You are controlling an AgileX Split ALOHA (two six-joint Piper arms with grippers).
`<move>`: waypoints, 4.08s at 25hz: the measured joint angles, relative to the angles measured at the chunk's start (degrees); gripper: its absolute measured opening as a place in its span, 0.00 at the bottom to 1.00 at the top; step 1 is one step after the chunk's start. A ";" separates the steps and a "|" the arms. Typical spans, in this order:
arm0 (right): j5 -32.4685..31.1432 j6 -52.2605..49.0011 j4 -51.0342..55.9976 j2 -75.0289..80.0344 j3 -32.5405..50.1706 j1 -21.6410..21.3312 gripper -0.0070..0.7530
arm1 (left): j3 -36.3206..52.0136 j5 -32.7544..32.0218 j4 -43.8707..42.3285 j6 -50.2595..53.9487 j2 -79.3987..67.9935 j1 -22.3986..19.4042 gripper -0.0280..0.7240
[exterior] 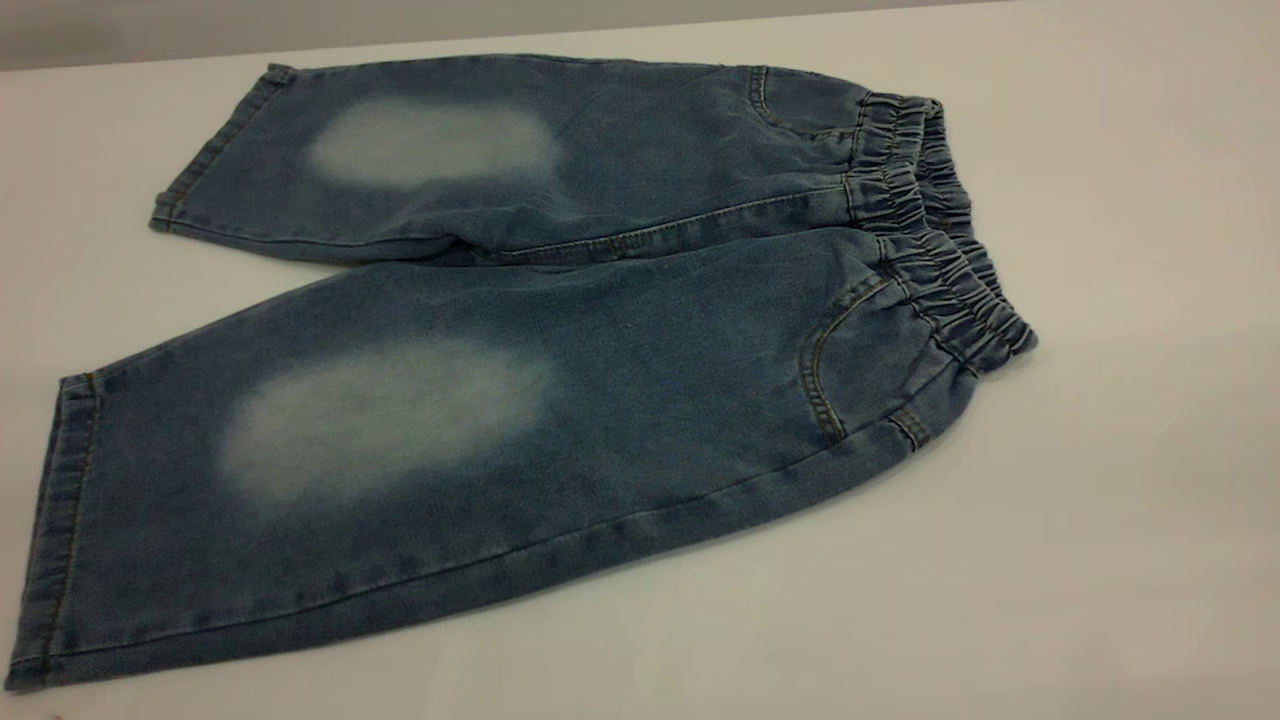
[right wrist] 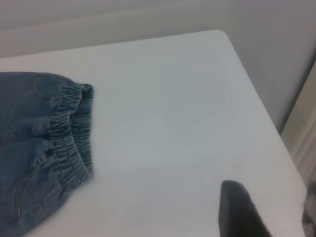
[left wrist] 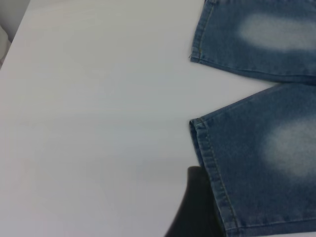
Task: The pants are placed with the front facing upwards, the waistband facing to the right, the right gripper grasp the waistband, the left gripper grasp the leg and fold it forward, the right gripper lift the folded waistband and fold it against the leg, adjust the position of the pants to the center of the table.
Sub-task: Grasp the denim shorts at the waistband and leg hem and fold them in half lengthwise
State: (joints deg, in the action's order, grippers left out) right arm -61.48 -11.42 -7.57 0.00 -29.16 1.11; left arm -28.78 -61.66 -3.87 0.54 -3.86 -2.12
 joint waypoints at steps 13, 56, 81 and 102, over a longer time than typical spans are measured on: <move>0.00 0.00 0.00 0.00 0.00 0.00 0.32 | 0.00 0.00 -0.03 0.00 0.00 0.00 0.73; 22.80 6.23 14.48 58.00 -19.44 0.06 0.75 | -24.50 25.68 8.70 3.86 -69.46 1.68 0.73; 21.08 43.33 50.92 93.80 -18.02 -0.30 0.78 | -24.52 32.96 8.54 2.69 -69.83 1.68 0.73; 18.91 71.55 74.78 114.33 -18.18 -4.55 0.78 | -24.52 32.84 8.54 2.69 -69.83 1.68 0.73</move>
State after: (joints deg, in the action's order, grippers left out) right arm -42.57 60.13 67.21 114.33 -47.34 -3.44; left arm -53.30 -28.82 4.67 3.23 -73.69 -0.44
